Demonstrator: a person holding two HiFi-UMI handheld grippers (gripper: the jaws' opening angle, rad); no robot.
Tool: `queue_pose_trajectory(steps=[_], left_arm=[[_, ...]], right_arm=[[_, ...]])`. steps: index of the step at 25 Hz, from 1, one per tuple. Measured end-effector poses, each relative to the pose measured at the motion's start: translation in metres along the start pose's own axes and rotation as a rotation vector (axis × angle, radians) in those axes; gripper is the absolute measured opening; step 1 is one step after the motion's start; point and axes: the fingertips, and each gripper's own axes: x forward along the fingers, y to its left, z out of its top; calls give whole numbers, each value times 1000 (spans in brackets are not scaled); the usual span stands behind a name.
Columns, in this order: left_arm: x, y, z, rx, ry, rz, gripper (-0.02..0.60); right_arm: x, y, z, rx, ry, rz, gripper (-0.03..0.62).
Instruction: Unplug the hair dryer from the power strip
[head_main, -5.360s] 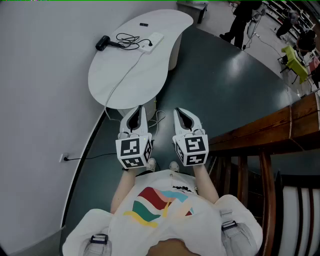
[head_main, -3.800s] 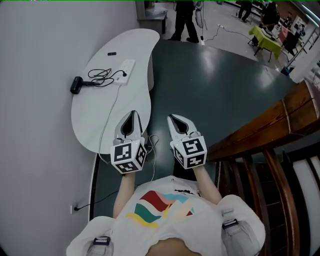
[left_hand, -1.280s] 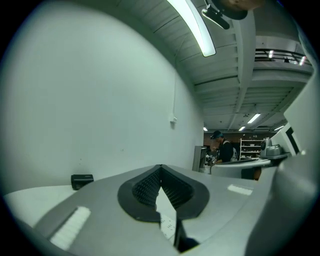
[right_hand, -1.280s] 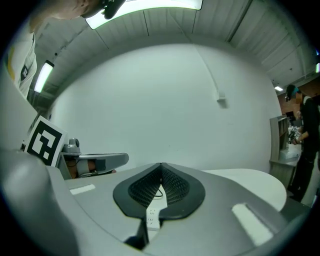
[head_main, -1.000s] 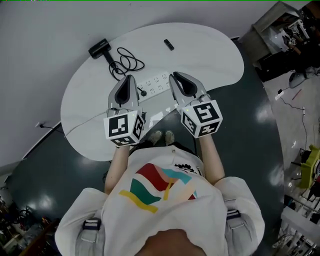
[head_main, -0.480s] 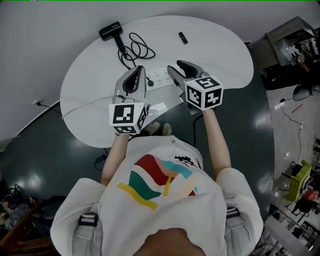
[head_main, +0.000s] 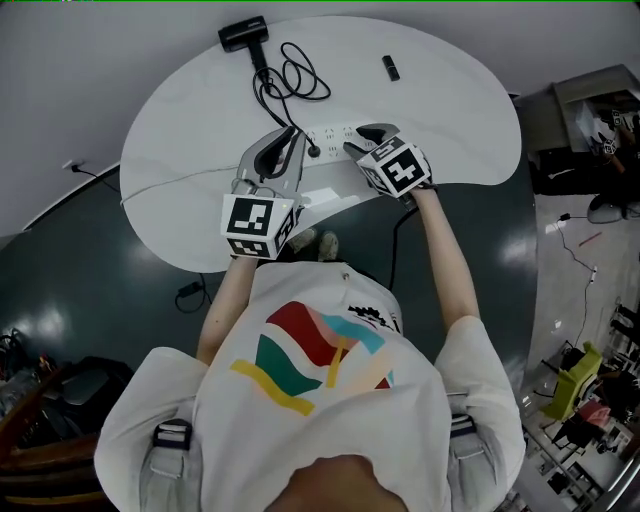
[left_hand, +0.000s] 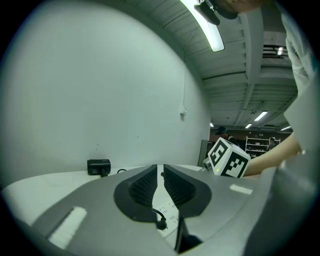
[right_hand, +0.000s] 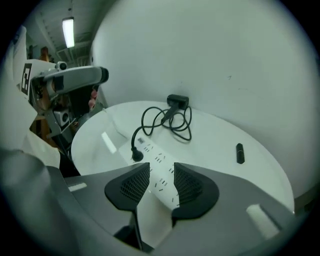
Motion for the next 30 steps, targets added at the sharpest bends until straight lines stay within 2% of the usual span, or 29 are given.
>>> queue_pose_trajectory(steps=[3,10,13,20,24,28,30], left_arm=[[-1,4,-9,-4,18,12,37],[-1,11,-25,3,59,16,40],[0,10,-39,6,99,-5,60],[7,6,-79,8,233,-62,107],[10,7,-85,31,255,-69,114],[16,5,-95,27,293,-118,120],[19,1,-105,11,334,-159,195]], right_arm=[[20,4,-16,-53,111,42,161],[42,-8,-36,-104,268,68,150],[44,-8,-37,-94,298,92,156],[44,-6,-36,-197,353,114,161],[45,-3,-35,-329,366,140,183],[48,-8,-33,-340,390,188,210],[48,-7,-33,-343,404,189,213]])
